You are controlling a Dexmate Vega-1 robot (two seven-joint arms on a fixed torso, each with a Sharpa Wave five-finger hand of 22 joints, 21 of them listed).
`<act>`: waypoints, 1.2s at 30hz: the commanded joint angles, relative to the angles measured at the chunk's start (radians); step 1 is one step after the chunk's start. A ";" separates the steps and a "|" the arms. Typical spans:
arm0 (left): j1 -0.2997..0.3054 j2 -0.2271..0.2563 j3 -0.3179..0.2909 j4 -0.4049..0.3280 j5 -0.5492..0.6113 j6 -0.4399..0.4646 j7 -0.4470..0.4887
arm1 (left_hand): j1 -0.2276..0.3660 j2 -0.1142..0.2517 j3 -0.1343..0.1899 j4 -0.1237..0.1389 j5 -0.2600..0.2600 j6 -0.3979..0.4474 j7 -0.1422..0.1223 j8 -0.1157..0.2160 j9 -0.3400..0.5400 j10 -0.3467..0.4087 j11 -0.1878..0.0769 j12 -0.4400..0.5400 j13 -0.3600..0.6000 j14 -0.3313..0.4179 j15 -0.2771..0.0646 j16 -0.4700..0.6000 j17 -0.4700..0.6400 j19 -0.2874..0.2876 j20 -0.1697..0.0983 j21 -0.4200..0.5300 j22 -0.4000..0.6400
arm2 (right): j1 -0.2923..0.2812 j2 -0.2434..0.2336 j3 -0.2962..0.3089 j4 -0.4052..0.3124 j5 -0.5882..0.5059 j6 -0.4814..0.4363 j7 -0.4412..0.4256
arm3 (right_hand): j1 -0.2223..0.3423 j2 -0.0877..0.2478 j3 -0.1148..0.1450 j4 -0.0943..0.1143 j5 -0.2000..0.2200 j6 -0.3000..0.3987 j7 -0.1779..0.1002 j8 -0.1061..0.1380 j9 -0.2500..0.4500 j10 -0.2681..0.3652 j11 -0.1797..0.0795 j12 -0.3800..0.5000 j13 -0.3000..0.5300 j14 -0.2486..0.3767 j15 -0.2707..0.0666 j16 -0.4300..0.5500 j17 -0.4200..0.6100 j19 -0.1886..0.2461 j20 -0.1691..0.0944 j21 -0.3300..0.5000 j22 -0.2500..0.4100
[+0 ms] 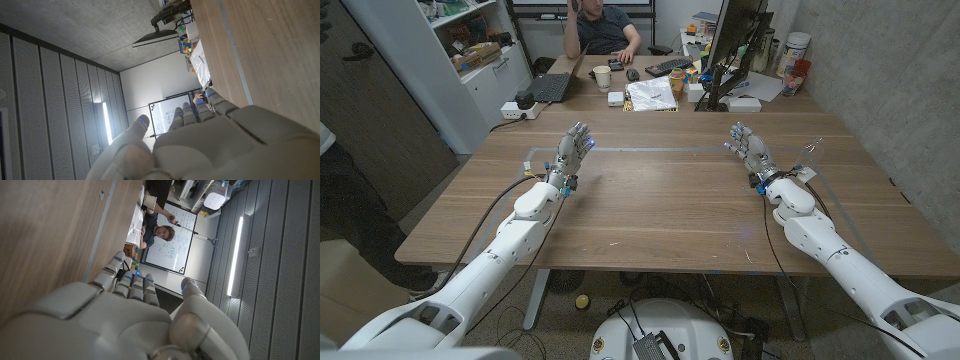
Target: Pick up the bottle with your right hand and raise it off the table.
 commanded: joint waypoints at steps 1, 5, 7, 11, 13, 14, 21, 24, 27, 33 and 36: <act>0.038 -0.125 -0.156 -0.011 0.126 0.050 -0.075 | 0.002 0.097 0.007 -0.001 0.006 0.000 0.004 0.007 0.003 -0.009 -0.001 0.005 0.001 -0.010 0.001 0.005 0.002 0.010 0.002 0.007 0.004 | -0.017 0.063 0.107 -0.031 -0.136 -0.088 0.058 | 0.016 0.006 0.008 -0.007 0.003 0.010 0.004 0.006 0.002 0.008 0.003 0.007 0.004 0.012 0.002 0.006 0.005 0.009 0.005 0.004 0.003; 0.044 -0.163 -0.199 -0.012 0.167 0.067 -0.104 | 0.002 0.098 0.007 -0.001 0.006 0.000 0.004 0.007 0.003 -0.008 -0.001 0.005 0.001 -0.011 0.000 0.005 0.002 0.010 0.002 0.008 0.004 | -0.024 0.071 0.141 -0.057 -0.180 -0.114 0.065 | 0.022 0.007 0.010 -0.012 0.003 0.009 0.005 0.006 0.002 0.009 0.001 0.007 0.004 0.014 0.002 0.006 0.005 0.010 0.007 0.004 0.003; 0.046 -0.180 -0.218 -0.014 0.186 0.074 -0.115 | 0.002 0.098 0.007 -0.001 0.006 0.000 0.003 0.007 0.003 -0.008 -0.002 0.005 0.001 -0.010 0.001 0.004 0.002 0.010 0.002 0.008 0.004 | -0.028 0.072 0.155 -0.071 -0.202 -0.127 0.067 | 0.027 0.006 0.011 -0.017 0.002 0.010 0.008 0.006 0.002 0.014 0.004 0.009 0.004 0.017 0.004 0.007 0.004 0.015 0.010 0.005 0.002; 0.050 -0.210 -0.251 -0.017 0.220 0.086 -0.136 | 0.002 0.098 0.006 -0.001 0.006 0.000 0.004 0.007 0.003 -0.008 -0.001 0.005 0.001 -0.010 0.001 0.005 0.002 0.011 0.002 0.008 0.004 | -0.031 0.072 0.175 -0.094 -0.238 -0.153 0.078 | 0.039 0.005 0.011 -0.030 0.001 0.015 0.012 0.007 0.003 0.024 0.009 0.012 0.004 0.033 0.014 0.012 0.004 0.027 0.014 0.008 0.002; 0.051 -0.223 -0.265 -0.018 0.235 0.090 -0.147 | 0.002 0.098 0.006 -0.001 0.006 0.000 0.004 0.007 0.003 -0.008 -0.001 0.005 0.001 -0.010 0.001 0.005 0.002 0.011 0.002 0.008 0.004 | -0.030 0.071 0.183 -0.101 -0.252 -0.164 0.088 | 0.044 0.004 0.011 -0.035 0.000 0.019 0.014 0.009 0.003 0.028 0.012 0.012 0.005 0.038 0.018 0.013 0.004 0.033 0.016 0.010 0.002; 0.051 -0.229 -0.272 -0.019 0.241 0.092 -0.151 | 0.002 0.098 0.006 -0.001 0.006 0.000 0.004 0.007 0.003 -0.008 -0.001 0.005 0.001 -0.010 0.001 0.004 0.002 0.011 0.002 0.008 0.004 | -0.030 0.071 0.187 -0.105 -0.259 -0.168 0.091 | 0.046 0.004 0.011 -0.038 0.000 0.020 0.013 0.009 0.003 0.031 0.013 0.013 0.005 0.043 0.020 0.014 0.004 0.037 0.018 0.011 0.002; 0.053 -0.264 -0.310 -0.026 0.282 0.106 -0.178 | 0.002 0.098 0.005 -0.001 0.007 0.001 0.004 0.007 0.003 -0.009 -0.001 0.005 0.001 -0.010 0.001 0.004 0.002 0.011 0.002 0.008 0.004 | -0.027 0.059 0.206 -0.141 -0.310 -0.202 0.112 | 0.059 0.002 0.007 -0.055 -0.003 0.040 0.008 0.015 0.005 0.048 0.016 0.017 0.006 0.078 0.032 0.023 0.006 0.068 0.029 0.019 0.003; 0.054 -0.275 -0.323 -0.028 0.296 0.111 -0.188 | 0.002 0.098 0.005 -0.001 0.007 0.001 0.004 0.007 0.003 -0.009 -0.002 0.004 0.001 -0.010 0.000 0.004 0.002 0.011 0.002 0.008 0.004 | -0.024 0.050 0.212 -0.157 -0.332 -0.214 0.119 | 0.062 0.003 0.004 -0.059 -0.004 0.050 0.014 0.017 0.005 0.060 0.023 0.020 0.007 0.094 0.036 0.027 0.007 0.083 0.034 0.023 0.003; 0.055 -0.286 -0.335 -0.031 0.307 0.115 -0.195 | 0.002 0.098 0.005 -0.001 0.007 0.001 0.004 0.007 0.003 -0.008 -0.001 0.005 0.001 -0.010 0.001 0.004 0.002 0.011 0.002 0.008 0.004 | -0.023 0.038 0.217 -0.179 -0.358 -0.230 0.120 | 0.063 0.004 0.001 -0.061 -0.005 0.055 0.015 0.018 0.006 0.070 0.029 0.023 0.007 0.111 0.042 0.033 0.009 0.094 0.039 0.026 0.004; 0.056 -0.305 -0.354 -0.030 0.326 0.118 -0.208 | 0.002 0.098 0.004 -0.001 0.007 0.000 0.004 0.007 0.003 -0.008 -0.001 0.005 0.001 -0.010 0.001 0.004 0.002 0.011 0.003 0.008 0.004 | -0.018 0.017 0.227 -0.216 -0.399 -0.259 0.127 | 0.068 0.008 -0.003 -0.068 -0.006 0.072 0.014 0.022 0.007 0.093 0.036 0.028 0.009 0.138 0.044 0.039 0.011 0.119 0.046 0.031 0.004; 0.056 -0.313 -0.361 -0.029 0.333 0.117 -0.214 | 0.002 0.098 0.004 -0.001 0.007 0.001 0.004 0.007 0.003 -0.007 -0.001 0.005 0.001 -0.010 0.001 0.004 0.002 0.011 0.003 0.008 0.004 | -0.016 0.014 0.232 -0.221 -0.416 -0.254 0.126 | 0.071 0.010 -0.004 -0.072 -0.007 0.087 0.014 0.026 0.008 0.102 0.033 0.030 0.010 0.149 0.040 0.041 0.011 0.130 0.047 0.034 0.004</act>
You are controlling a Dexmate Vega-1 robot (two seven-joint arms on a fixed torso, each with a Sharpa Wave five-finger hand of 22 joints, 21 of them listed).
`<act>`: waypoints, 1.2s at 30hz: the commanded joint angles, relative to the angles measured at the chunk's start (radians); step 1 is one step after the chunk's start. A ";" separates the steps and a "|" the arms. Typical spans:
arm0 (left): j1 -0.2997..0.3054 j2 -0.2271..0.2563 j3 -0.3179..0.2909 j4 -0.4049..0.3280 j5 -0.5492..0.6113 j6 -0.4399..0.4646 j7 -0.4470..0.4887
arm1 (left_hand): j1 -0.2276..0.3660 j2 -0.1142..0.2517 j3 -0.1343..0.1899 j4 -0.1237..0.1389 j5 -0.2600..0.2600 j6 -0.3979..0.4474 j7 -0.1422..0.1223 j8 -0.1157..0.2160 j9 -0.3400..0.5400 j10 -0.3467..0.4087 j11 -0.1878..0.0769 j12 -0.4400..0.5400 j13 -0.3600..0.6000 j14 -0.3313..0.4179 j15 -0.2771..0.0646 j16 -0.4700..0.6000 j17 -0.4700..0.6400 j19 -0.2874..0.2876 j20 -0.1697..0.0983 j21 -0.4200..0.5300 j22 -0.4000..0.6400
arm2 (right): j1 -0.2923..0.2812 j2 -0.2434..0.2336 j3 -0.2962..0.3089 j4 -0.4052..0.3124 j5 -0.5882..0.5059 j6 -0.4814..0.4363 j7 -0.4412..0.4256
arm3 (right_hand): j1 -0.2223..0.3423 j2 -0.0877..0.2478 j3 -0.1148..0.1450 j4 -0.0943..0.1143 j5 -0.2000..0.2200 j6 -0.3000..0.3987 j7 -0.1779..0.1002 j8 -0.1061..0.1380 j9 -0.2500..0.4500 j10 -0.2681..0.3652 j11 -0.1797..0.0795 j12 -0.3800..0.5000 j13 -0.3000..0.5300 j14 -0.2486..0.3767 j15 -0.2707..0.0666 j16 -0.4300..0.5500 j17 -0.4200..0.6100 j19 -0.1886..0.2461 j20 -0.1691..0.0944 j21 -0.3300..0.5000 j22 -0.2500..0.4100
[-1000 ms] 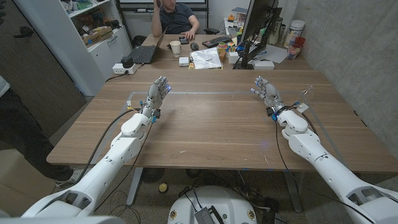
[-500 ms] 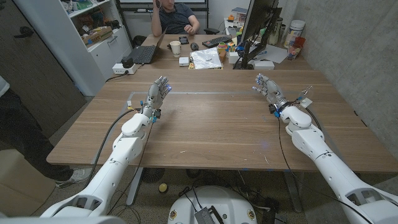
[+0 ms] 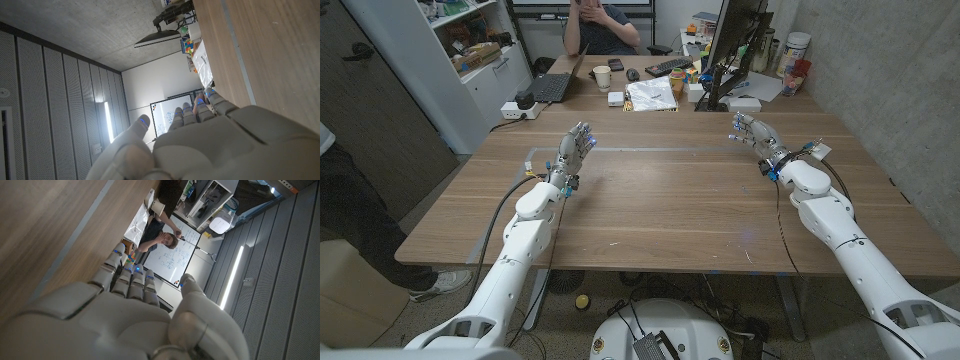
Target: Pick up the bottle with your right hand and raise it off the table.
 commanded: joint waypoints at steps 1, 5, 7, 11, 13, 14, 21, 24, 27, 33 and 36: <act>0.002 -0.044 -0.045 -0.001 0.046 0.010 -0.033 | 0.002 0.098 0.003 -0.002 0.007 0.001 0.004 0.004 0.004 -0.007 -0.001 0.005 0.002 -0.007 -0.002 0.004 0.002 0.011 0.002 0.004 0.004 | 0.009 -0.026 0.026 -0.054 -0.085 -0.030 0.011 | 0.019 0.002 0.002 -0.009 -0.002 0.026 0.000 0.012 0.004 0.017 -0.002 0.007 0.005 0.022 -0.005 0.012 0.002 0.022 0.004 0.009 0.003; 0.002 -0.053 -0.053 0.000 0.054 0.011 -0.039 | 0.002 0.099 0.003 -0.002 0.007 0.001 0.005 0.004 0.004 -0.007 -0.001 0.005 0.002 -0.007 -0.002 0.004 0.002 0.011 0.002 0.004 0.004 | 0.011 -0.026 0.032 -0.067 -0.110 -0.029 -0.002 | 0.029 0.008 0.000 -0.019 -0.003 0.057 0.006 0.020 0.006 0.047 -0.002 0.013 0.007 0.054 -0.001 0.018 0.003 0.045 0.011 0.013 0.003; 0.002 -0.056 -0.056 0.000 0.058 0.010 -0.040 | 0.002 0.099 0.003 -0.002 0.007 0.001 0.004 0.004 0.004 -0.007 -0.001 0.005 0.002 -0.007 -0.002 0.004 0.002 0.011 0.003 0.004 0.004 | 0.014 -0.033 0.032 -0.070 -0.128 -0.024 -0.002 | 0.034 0.009 0.000 -0.023 -0.003 0.067 0.004 0.022 0.007 0.054 -0.002 0.015 0.008 0.058 -0.005 0.018 0.003 0.051 0.011 0.014 0.004; 0.002 -0.062 -0.062 -0.003 0.065 0.011 -0.044 | 0.002 0.099 0.002 -0.002 0.007 0.001 0.004 0.004 0.004 -0.008 0.000 0.005 0.002 -0.006 -0.002 0.004 0.002 0.011 0.002 0.005 0.004 | 0.018 -0.042 0.033 -0.087 -0.162 -0.030 -0.012 | 0.039 0.010 0.000 -0.028 -0.003 0.084 0.005 0.027 0.008 0.057 -0.003 0.014 0.008 0.061 -0.009 0.016 0.003 0.053 0.009 0.013 0.004; 0.002 -0.064 -0.065 -0.003 0.067 0.012 -0.046 | 0.002 0.099 0.002 -0.002 0.007 0.001 0.005 0.003 0.004 -0.008 0.000 0.005 0.002 -0.006 -0.002 0.004 0.002 0.011 0.003 0.005 0.004 | 0.020 -0.047 0.034 -0.094 -0.177 -0.033 -0.014 | 0.040 0.011 0.001 -0.029 -0.003 0.087 0.005 0.028 0.008 0.057 -0.003 0.014 0.008 0.061 -0.009 0.016 0.003 0.054 0.009 0.013 0.004; 0.002 -0.064 -0.066 -0.003 0.068 0.012 -0.048 | 0.002 0.099 0.002 -0.002 0.007 0.000 0.005 0.003 0.004 -0.008 -0.001 0.005 0.002 -0.006 -0.002 0.004 0.002 0.011 0.003 0.005 0.004 | 0.022 -0.049 0.035 -0.097 -0.184 -0.031 -0.014 | 0.042 0.011 0.001 -0.030 -0.003 0.088 0.005 0.028 0.008 0.058 -0.004 0.013 0.009 0.060 -0.011 0.015 0.003 0.053 0.008 0.012 0.004; 0.003 -0.072 -0.073 -0.005 0.074 0.014 -0.052 | 0.002 0.099 0.001 -0.002 0.007 0.001 0.004 0.003 0.004 -0.008 0.000 0.005 0.002 -0.006 -0.002 0.004 0.002 0.011 0.003 0.005 0.004 | 0.022 -0.070 0.045 -0.132 -0.231 -0.057 -0.022 | 0.049 0.014 0.002 -0.036 -0.002 0.090 0.003 0.027 0.009 0.058 -0.006 0.011 0.009 0.053 -0.017 0.009 0.002 0.049 0.000 0.008 0.004; 0.002 -0.075 -0.074 -0.003 0.077 0.014 -0.053 | 0.002 0.099 0.001 -0.002 0.007 0.001 0.004 0.003 0.004 -0.008 0.000 0.005 0.002 -0.006 -0.002 0.004 0.002 0.011 0.003 0.005 0.004 | 0.023 -0.084 0.048 -0.148 -0.270 -0.077 -0.040 | 0.052 0.015 0.003 -0.038 -0.002 0.091 0.000 0.026 0.010 0.057 -0.007 0.011 0.009 0.051 -0.018 0.007 0.002 0.047 -0.001 0.007 0.004; 0.000 -0.076 -0.075 -0.002 0.080 0.014 -0.056 | 0.002 0.100 0.001 -0.002 0.008 0.001 0.005 0.004 0.004 -0.007 0.000 0.005 0.002 -0.006 -0.002 0.004 0.002 0.011 0.003 0.005 0.004 | 0.027 -0.089 0.051 -0.146 -0.295 -0.076 -0.052 | 0.057 0.018 0.004 -0.041 -0.002 0.097 -0.006 0.027 0.010 0.057 -0.010 0.009 0.010 0.047 -0.020 0.004 0.002 0.044 -0.004 0.004 0.004; -0.005 -0.079 -0.075 0.001 0.086 0.016 -0.056 | 0.002 0.100 0.000 -0.002 0.008 0.002 0.004 0.004 0.004 -0.006 0.000 0.005 0.002 -0.006 -0.002 0.004 0.002 0.011 0.003 0.005 0.004 | 0.031 -0.097 0.056 -0.153 -0.340 -0.087 -0.071 | 0.065 0.022 0.006 -0.045 -0.002 0.098 -0.009 0.026 0.010 0.058 -0.013 0.008 0.010 0.046 -0.027 0.002 0.002 0.042 -0.006 0.003 0.004; -0.006 -0.080 -0.076 0.001 0.088 0.020 -0.057 | 0.002 0.100 0.000 -0.002 0.008 0.003 0.004 0.004 0.004 -0.007 0.000 0.005 0.002 -0.005 -0.003 0.004 0.002 0.011 0.003 0.005 0.004 | 0.032 -0.101 0.058 -0.157 -0.362 -0.091 -0.080 | 0.069 0.024 0.007 -0.048 -0.002 0.099 -0.010 0.026 0.011 0.058 -0.017 0.008 0.010 0.045 -0.030 0.000 0.002 0.041 -0.007 0.001 0.004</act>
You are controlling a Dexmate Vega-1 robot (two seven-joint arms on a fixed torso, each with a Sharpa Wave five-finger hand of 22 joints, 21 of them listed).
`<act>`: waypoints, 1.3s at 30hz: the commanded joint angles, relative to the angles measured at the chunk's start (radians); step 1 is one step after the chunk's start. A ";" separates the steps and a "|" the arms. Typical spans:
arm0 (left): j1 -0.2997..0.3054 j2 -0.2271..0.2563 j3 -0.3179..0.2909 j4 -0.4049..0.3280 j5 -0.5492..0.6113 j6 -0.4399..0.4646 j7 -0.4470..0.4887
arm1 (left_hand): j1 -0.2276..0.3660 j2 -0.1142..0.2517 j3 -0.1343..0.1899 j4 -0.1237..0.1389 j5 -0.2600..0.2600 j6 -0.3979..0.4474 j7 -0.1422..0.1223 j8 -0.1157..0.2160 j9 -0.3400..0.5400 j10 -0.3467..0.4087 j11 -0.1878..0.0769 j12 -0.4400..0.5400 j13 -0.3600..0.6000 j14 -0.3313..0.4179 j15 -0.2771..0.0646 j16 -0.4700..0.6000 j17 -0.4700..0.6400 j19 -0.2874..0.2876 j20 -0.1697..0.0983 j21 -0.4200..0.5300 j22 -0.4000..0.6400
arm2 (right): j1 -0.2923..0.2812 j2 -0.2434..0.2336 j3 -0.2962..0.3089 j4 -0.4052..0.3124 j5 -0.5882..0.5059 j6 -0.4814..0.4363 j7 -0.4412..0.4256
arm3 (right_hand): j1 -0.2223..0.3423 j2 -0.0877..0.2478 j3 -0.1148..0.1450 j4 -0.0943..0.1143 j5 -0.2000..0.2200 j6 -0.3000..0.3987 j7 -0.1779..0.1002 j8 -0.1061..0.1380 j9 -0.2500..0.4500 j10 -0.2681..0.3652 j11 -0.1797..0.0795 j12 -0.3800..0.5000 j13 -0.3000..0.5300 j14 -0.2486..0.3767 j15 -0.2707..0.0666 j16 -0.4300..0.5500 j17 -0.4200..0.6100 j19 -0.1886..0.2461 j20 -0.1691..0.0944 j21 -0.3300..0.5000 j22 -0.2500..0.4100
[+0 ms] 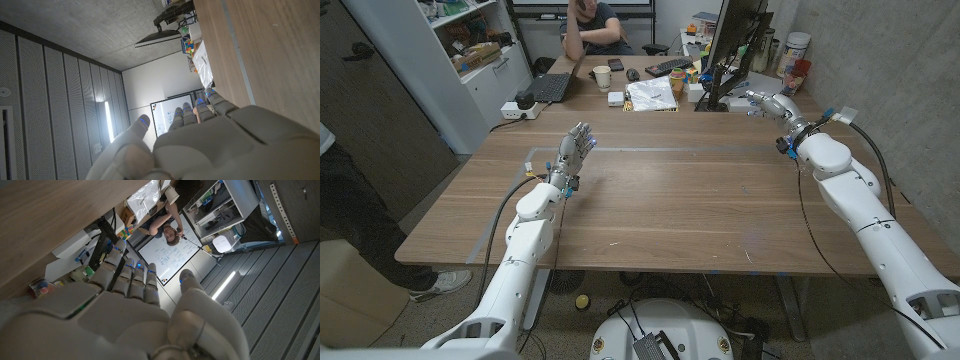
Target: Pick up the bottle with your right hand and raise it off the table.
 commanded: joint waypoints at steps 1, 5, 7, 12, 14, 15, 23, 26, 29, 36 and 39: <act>-0.008 -0.007 -0.005 0.005 0.012 0.006 -0.004 | 0.002 0.100 0.000 -0.002 0.008 0.003 0.004 0.004 0.004 -0.006 -0.001 0.005 0.002 -0.005 -0.003 0.004 0.002 0.011 0.003 0.005 0.004 | 0.008 -0.022 0.011 -0.023 -0.094 -0.025 -0.037 | 0.019 0.002 0.003 -0.008 -0.002 0.008 -0.004 0.005 0.002 0.005 -0.007 -0.001 0.006 0.000 -0.006 -0.001 0.002 0.003 -0.006 -0.003 0.004; -0.012 -0.008 -0.006 0.010 0.014 0.008 -0.005 | 0.003 0.100 0.000 -0.002 0.008 0.003 0.004 0.004 0.004 -0.006 0.000 0.005 0.002 -0.005 -0.003 0.004 0.002 0.011 0.003 0.005 0.004 | 0.007 -0.024 0.016 -0.027 -0.118 -0.031 -0.049 | 0.024 0.004 0.004 -0.012 -0.002 0.013 -0.005 0.006 0.002 0.007 -0.012 -0.001 0.006 0.000 -0.010 -0.002 0.002 0.003 -0.009 -0.004 0.004; -0.015 -0.009 -0.007 0.014 0.014 0.007 -0.006 | 0.003 0.100 0.000 -0.002 0.008 0.003 0.004 0.004 0.004 -0.006 0.000 0.005 0.002 -0.005 -0.003 0.005 0.002 0.011 0.003 0.005 0.004 | 0.005 -0.029 0.017 -0.030 -0.139 -0.032 -0.061 | 0.028 0.004 0.005 -0.014 -0.002 0.016 -0.007 0.006 0.002 0.007 -0.011 -0.001 0.006 -0.003 -0.011 -0.004 0.001 -0.001 -0.012 -0.006 0.004; -0.022 -0.011 -0.006 0.026 0.016 0.003 -0.010 | 0.003 0.100 -0.001 -0.002 0.008 0.003 0.003 0.004 0.004 -0.006 -0.001 0.005 0.002 -0.005 -0.003 0.004 0.002 0.011 0.003 0.005 0.004 | -0.002 -0.030 0.035 -0.043 -0.167 -0.052 -0.086 | 0.038 0.006 0.007 -0.021 -0.002 0.022 -0.014 0.006 0.003 0.005 -0.015 -0.004 0.006 -0.013 -0.016 -0.011 0.000 -0.007 -0.017 -0.010 0.003; -0.025 -0.012 -0.007 0.031 0.016 0.003 -0.010 | 0.003 0.100 -0.001 -0.002 0.008 0.004 0.004 0.004 0.004 -0.006 -0.001 0.005 0.002 -0.005 -0.004 0.004 0.002 0.011 0.003 0.005 0.004 | -0.005 -0.030 0.043 -0.040 -0.172 -0.041 -0.096 | 0.042 0.006 0.008 -0.023 -0.002 0.022 -0.014 0.005 0.003 0.003 -0.018 -0.005 0.006 -0.017 -0.017 -0.013 0.000 -0.007 -0.018 -0.011 0.003; -0.027 -0.012 -0.007 0.034 0.016 0.003 -0.011 | 0.003 0.100 -0.001 -0.002 0.008 0.004 0.004 0.004 0.004 -0.006 -0.001 0.005 0.002 -0.005 -0.004 0.004 0.002 0.011 0.003 0.005 0.004 | -0.007 -0.029 0.047 -0.044 -0.178 -0.044 -0.103 | 0.043 0.006 0.008 -0.024 -0.002 0.021 -0.014 0.005 0.003 0.001 -0.019 -0.006 0.007 -0.018 -0.017 -0.014 0.000 -0.008 -0.019 -0.012 0.003; -0.039 -0.013 -0.005 0.051 0.018 -0.004 -0.017 | 0.003 0.100 -0.002 -0.002 0.008 0.003 0.004 0.004 0.004 -0.006 0.000 0.005 0.002 -0.005 -0.003 0.004 0.002 0.011 0.003 0.005 0.004 | -0.025 -0.027 0.076 -0.074 -0.226 -0.056 -0.155 | 0.052 0.004 0.007 -0.030 -0.002 0.030 -0.014 0.006 0.004 -0.002 -0.020 -0.009 0.007 -0.024 -0.020 -0.017 -0.001 -0.011 -0.023 -0.015 0.002; -0.042 -0.013 -0.005 0.055 0.018 -0.004 -0.019 | 0.003 0.100 -0.002 -0.002 0.008 0.003 0.004 0.004 0.004 -0.007 0.000 0.005 0.002 -0.005 -0.002 0.004 0.002 0.011 0.004 0.005 0.004 | -0.028 -0.024 0.083 -0.082 -0.243 -0.065 -0.171 | 0.055 0.003 0.007 -0.032 -0.003 0.038 -0.014 0.008 0.004 0.001 -0.021 -0.008 0.007 -0.024 -0.023 -0.018 -0.001 -0.010 -0.024 -0.015 0.002; -0.045 -0.013 -0.005 0.060 0.018 -0.006 -0.020 | 0.003 0.100 -0.002 -0.002 0.008 0.003 0.003 0.004 0.004 -0.007 0.000 0.005 0.002 -0.004 -0.004 0.004 0.002 0.011 0.004 0.005 0.004 | -0.029 -0.026 0.088 -0.090 -0.259 -0.072 -0.179 | 0.058 0.003 0.007 -0.034 -0.003 0.043 -0.015 0.009 0.004 0.002 -0.024 -0.008 0.007 -0.025 -0.026 -0.019 -0.001 -0.010 -0.026 -0.016 0.002; -0.049 -0.013 -0.005 0.067 0.018 -0.010 -0.022 | 0.003 0.100 -0.002 -0.002 0.008 0.003 0.004 0.003 0.004 -0.007 -0.001 0.005 0.002 -0.004 -0.003 0.004 0.002 0.011 0.004 0.005 0.004 | -0.031 -0.026 0.098 -0.108 -0.292 -0.084 -0.197 | 0.066 0.003 0.008 -0.039 -0.003 0.051 -0.017 0.010 0.005 0.003 -0.026 -0.009 0.007 -0.024 -0.030 -0.020 -0.002 -0.009 -0.027 -0.017 0.001; -0.050 -0.013 -0.006 0.067 0.018 -0.011 -0.022 | 0.003 0.100 -0.003 -0.002 0.008 0.003 0.004 0.003 0.004 -0.007 -0.001 0.005 0.002 -0.005 -0.002 0.004 0.002 0.011 0.004 0.005 0.004 | -0.031 -0.024 0.102 -0.116 -0.305 -0.094 -0.204 | 0.069 0.002 0.008 -0.040 -0.003 0.053 -0.018 0.010 0.005 0.006 -0.027 -0.008 0.007 -0.024 -0.032 -0.020 -0.002 -0.008 -0.027 -0.018 0.001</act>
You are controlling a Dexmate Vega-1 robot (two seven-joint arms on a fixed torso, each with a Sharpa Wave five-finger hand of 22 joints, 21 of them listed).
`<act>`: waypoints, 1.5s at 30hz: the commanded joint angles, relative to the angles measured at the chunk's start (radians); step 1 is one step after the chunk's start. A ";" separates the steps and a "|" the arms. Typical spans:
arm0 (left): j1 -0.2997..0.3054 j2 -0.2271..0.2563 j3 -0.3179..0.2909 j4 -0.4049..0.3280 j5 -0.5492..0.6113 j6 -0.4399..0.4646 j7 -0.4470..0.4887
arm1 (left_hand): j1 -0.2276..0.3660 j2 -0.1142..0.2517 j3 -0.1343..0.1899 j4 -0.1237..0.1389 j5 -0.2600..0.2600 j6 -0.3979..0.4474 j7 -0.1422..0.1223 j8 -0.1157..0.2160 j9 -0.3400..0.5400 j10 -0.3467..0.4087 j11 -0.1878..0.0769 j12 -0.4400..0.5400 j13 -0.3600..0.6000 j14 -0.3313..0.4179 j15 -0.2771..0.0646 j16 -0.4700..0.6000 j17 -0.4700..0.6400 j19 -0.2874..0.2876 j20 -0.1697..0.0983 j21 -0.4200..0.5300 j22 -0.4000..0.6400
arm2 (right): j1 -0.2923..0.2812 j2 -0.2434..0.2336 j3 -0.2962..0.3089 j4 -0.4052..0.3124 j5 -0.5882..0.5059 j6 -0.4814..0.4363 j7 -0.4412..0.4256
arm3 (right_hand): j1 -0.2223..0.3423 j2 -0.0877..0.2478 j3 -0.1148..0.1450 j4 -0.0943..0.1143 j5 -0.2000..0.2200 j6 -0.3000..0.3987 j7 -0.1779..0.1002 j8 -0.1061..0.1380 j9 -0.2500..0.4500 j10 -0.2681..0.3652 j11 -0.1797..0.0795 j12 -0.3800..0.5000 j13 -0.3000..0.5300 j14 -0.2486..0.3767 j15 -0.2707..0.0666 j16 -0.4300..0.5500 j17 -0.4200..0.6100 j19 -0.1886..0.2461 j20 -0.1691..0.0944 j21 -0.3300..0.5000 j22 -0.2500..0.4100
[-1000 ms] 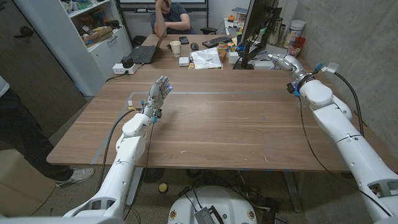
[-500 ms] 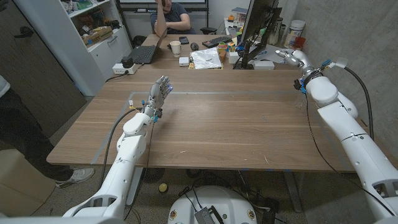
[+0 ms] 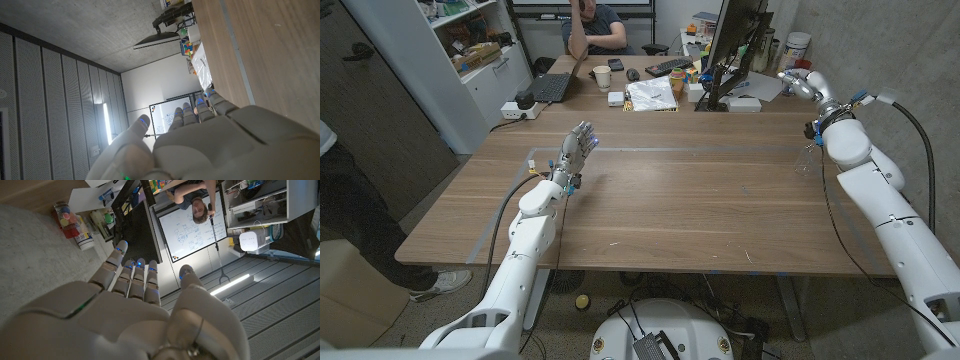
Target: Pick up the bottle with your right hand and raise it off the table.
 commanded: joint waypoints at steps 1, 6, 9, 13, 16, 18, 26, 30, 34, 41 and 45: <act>-0.007 -0.001 -0.001 0.010 0.001 -0.007 -0.002 | 0.003 0.100 -0.003 -0.002 0.008 0.003 0.005 0.004 0.004 -0.006 -0.001 0.005 0.002 -0.004 -0.003 0.004 0.002 0.011 0.004 0.005 0.004 | -0.006 0.003 0.022 -0.032 -0.063 -0.029 -0.040 | 0.009 0.000 0.002 -0.004 -0.003 0.013 0.002 0.007 0.005 0.002 -0.005 0.000 0.003 0.003 -0.006 -0.003 0.000 0.003 -0.003 -0.002 0.001; -0.007 -0.002 -0.001 0.011 0.000 -0.010 -0.003 | 0.003 0.100 -0.003 -0.002 0.008 0.003 0.004 0.004 0.004 -0.007 0.000 0.005 0.002 -0.004 -0.003 0.004 0.002 0.011 0.004 0.005 0.004 | -0.004 0.001 0.031 -0.041 -0.077 -0.034 -0.044 | 0.014 -0.001 0.002 -0.007 -0.003 0.018 0.002 0.007 0.006 0.004 -0.008 -0.001 0.003 0.005 -0.008 -0.003 0.000 0.005 -0.003 -0.002 0.001; -0.006 -0.002 -0.002 0.009 0.000 -0.010 -0.002 | 0.003 0.101 -0.003 -0.002 0.008 0.003 0.004 0.004 0.004 -0.006 0.000 0.006 0.002 -0.004 -0.002 0.004 0.002 0.011 0.005 0.005 0.004 | -0.003 -0.001 0.034 -0.049 -0.089 -0.042 -0.046 | 0.018 -0.002 0.002 -0.008 -0.003 0.020 0.001 0.007 0.006 0.004 -0.007 -0.001 0.003 0.005 -0.009 -0.003 0.000 0.005 -0.003 -0.003 0.001; -0.001 -0.003 -0.002 0.004 0.000 -0.010 0.000 | 0.003 0.101 -0.003 -0.002 0.009 0.004 0.004 0.004 0.004 -0.005 0.000 0.006 0.002 -0.004 -0.002 0.004 0.002 0.011 0.004 0.005 0.004 | -0.003 -0.004 0.037 -0.057 -0.102 -0.044 -0.047 | 0.023 -0.002 0.003 -0.011 -0.003 0.023 0.001 0.007 0.006 0.005 -0.008 -0.001 0.003 0.005 -0.012 -0.004 -0.001 0.005 -0.004 -0.004 0.001; 0.002 -0.004 -0.002 0.000 0.000 -0.011 0.002 | 0.003 0.101 -0.004 -0.002 0.009 0.003 0.004 0.004 0.004 -0.005 0.000 0.006 0.002 -0.004 -0.002 0.004 0.002 0.011 0.005 0.005 0.004 | -0.004 -0.004 0.042 -0.065 -0.109 -0.051 -0.048 | 0.026 -0.002 0.004 -0.012 -0.003 0.024 0.000 0.006 0.006 0.005 -0.009 -0.001 0.003 0.006 -0.012 -0.004 -0.001 0.006 -0.006 -0.004 0.001; 0.004 -0.004 -0.002 -0.004 0.000 -0.011 0.004 | 0.003 0.101 -0.004 -0.002 0.009 0.003 0.004 0.003 0.004 -0.005 0.000 0.006 0.002 -0.004 -0.002 0.004 0.002 0.011 0.004 0.005 0.004 | -0.006 -0.004 0.044 -0.072 -0.116 -0.059 -0.048 | 0.028 -0.002 0.004 -0.013 -0.003 0.024 -0.001 0.006 0.006 0.005 -0.009 -0.002 0.003 0.007 -0.012 -0.004 -0.001 0.007 -0.007 -0.004 0.000; 0.016 -0.003 -0.001 -0.022 0.002 -0.009 0.007 | 0.003 0.101 -0.004 -0.002 0.009 0.003 0.004 0.003 0.004 -0.006 -0.001 0.005 0.002 -0.004 -0.003 0.004 0.002 0.011 0.004 0.006 0.004 | -0.012 -0.007 0.058 -0.088 -0.138 -0.078 -0.052 | 0.038 -0.004 0.005 -0.017 -0.003 0.025 -0.001 0.004 0.006 0.003 -0.008 -0.003 0.003 0.005 -0.014 -0.005 -0.002 0.008 -0.008 -0.005 0.000; 0.021 -0.003 -0.001 -0.030 0.003 -0.008 0.010 | 0.003 0.102 -0.004 -0.002 0.009 0.004 0.004 0.004 0.004 -0.006 -0.001 0.005 0.002 -0.004 -0.002 0.004 0.002 0.011 0.004 0.006 0.004 | -0.012 -0.006 0.059 -0.101 -0.167 -0.115 -0.063 | 0.043 -0.006 0.006 -0.019 -0.002 0.025 -0.001 0.003 0.006 0.001 -0.011 -0.004 0.003 0.004 -0.015 -0.006 -0.002 0.008 -0.008 -0.006 0.000; 0.024 -0.002 -0.001 -0.034 0.001 -0.008 0.008 | 0.003 0.102 -0.004 -0.002 0.009 0.003 0.004 0.003 0.004 -0.006 -0.001 0.005 0.002 -0.004 -0.003 0.004 0.002 0.011 0.005 0.006 0.004 | -0.009 -0.016 0.061 -0.104 -0.191 -0.135 -0.065 | 0.046 -0.010 0.005 -0.020 -0.003 0.026 -0.002 0.003 0.006 -0.002 -0.011 -0.006 0.003 0.002 -0.016 -0.007 -0.002 0.005 -0.007 -0.007 0.000; 0.029 -0.003 0.000 -0.043 0.002 -0.008 0.011 | 0.003 0.102 -0.005 -0.002 0.009 0.003 0.005 0.003 0.004 -0.005 0.000 0.005 0.002 -0.004 -0.003 0.004 0.002 0.012 0.005 0.006 0.004 | -0.002 -0.028 0.060 -0.117 -0.243 -0.194 -0.069 | 0.023 -0.040 -0.022 -0.007 -0.004 0.031 -0.017 0.001 0.008 -0.006 -0.012 -0.008 0.003 -0.001 -0.014 -0.008 0.001 0.001 -0.002 -0.012 0.000; 0.032 -0.002 0.001 -0.049 0.002 -0.007 0.012 | 0.003 0.102 -0.005 -0.002 0.009 0.002 0.004 0.003 0.004 -0.006 0.000 0.005 0.002 -0.004 -0.003 0.004 0.002 0.012 0.005 0.006 0.004 | 0.005 -0.028 0.057 -0.121 -0.272 -0.237 -0.076 | 0.016 -0.047 -0.029 -0.004 -0.003 0.028 -0.016 -0.001 0.009 -0.007 -0.012 -0.009 0.003 -0.004 -0.012 -0.009 0.001 -0.001 -0.001 -0.013 0.000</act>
